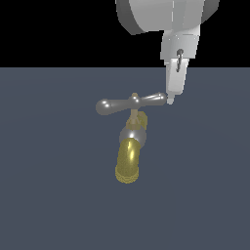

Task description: Turn on the faucet by rotating a designated handle.

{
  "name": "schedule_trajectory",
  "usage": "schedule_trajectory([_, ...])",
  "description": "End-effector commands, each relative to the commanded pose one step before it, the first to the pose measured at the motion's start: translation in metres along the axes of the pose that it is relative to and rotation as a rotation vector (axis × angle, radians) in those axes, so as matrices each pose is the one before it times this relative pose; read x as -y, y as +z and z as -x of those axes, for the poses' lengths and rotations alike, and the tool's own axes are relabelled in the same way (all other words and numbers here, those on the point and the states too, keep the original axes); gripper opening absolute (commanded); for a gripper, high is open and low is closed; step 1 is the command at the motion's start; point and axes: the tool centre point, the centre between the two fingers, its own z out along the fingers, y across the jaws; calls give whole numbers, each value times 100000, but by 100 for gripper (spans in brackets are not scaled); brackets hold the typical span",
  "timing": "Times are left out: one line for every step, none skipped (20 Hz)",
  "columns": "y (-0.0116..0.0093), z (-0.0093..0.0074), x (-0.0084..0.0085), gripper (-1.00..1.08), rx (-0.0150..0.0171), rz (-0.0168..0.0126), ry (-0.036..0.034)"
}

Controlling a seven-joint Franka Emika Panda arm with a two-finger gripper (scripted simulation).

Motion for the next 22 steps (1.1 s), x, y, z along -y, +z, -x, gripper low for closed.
schedule_trajectory([-63,-2686,-765,-100,-552,383,-3564])
schedule_trajectory([8,-189,-288,-100,0,0,0])
schedule_trajectory([-22,-236,-275,-100,7,53,-82])
schedule_trajectory([8,-187,-287,-100,0,0,0])
schedule_trajectory([-14,-221,-277,-100,7,38,-57])
schedule_trajectory([8,-185,-285,-100,0,0,0])
schedule_trajectory([-15,-219,-275,-100,9,39,-56])
schedule_trajectory([7,-183,-283,-100,0,0,0])
schedule_trajectory([-26,-231,-268,-100,16,57,-78])
schedule_trajectory([7,-180,-282,-100,0,0,0])
schedule_trajectory([0,0,0,-100,0,0,0])
schedule_trajectory([78,2664,322,-100,945,-315,3739])
schedule_trajectory([-10,-779,-88,-100,-65,24,-258])
schedule_trajectory([-10,-771,-88,-100,-62,23,-250])
schedule_trajectory([-10,-771,-87,-100,-65,24,-258])
schedule_trajectory([-10,-762,-87,-100,-62,23,-250])
schedule_trajectory([-10,-757,-87,-100,-62,23,-250])
schedule_trajectory([-10,-751,-86,-100,-62,23,-250])
schedule_trajectory([-10,-741,-87,-100,-60,22,-241])
schedule_trajectory([-10,-735,-86,-100,-59,23,-241])
schedule_trajectory([-10,-729,-86,-100,-59,23,-241])
schedule_trajectory([-10,-722,-85,-100,-59,23,-241])
